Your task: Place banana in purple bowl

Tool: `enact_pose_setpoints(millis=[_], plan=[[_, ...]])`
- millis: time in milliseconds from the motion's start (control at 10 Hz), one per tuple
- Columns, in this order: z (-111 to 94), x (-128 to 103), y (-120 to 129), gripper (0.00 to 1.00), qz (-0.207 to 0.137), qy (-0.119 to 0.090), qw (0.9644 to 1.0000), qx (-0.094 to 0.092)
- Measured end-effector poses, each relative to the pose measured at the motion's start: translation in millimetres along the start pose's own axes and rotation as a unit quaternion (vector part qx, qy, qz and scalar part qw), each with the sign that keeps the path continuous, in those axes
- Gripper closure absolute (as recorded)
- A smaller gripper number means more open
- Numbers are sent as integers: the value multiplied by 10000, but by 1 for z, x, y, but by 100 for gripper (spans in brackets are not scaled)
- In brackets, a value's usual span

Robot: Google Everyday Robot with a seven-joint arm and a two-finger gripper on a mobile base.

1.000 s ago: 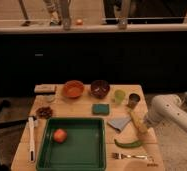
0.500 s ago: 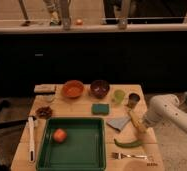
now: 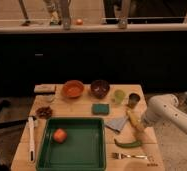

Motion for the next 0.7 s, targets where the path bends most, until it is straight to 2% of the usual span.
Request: enact_pose_setpoints(millis=[300, 700], plan=[[-26, -7, 8, 100, -240, -296, 9992, 131], [-47, -17, 27, 100, -691, -404, 9965, 257]])
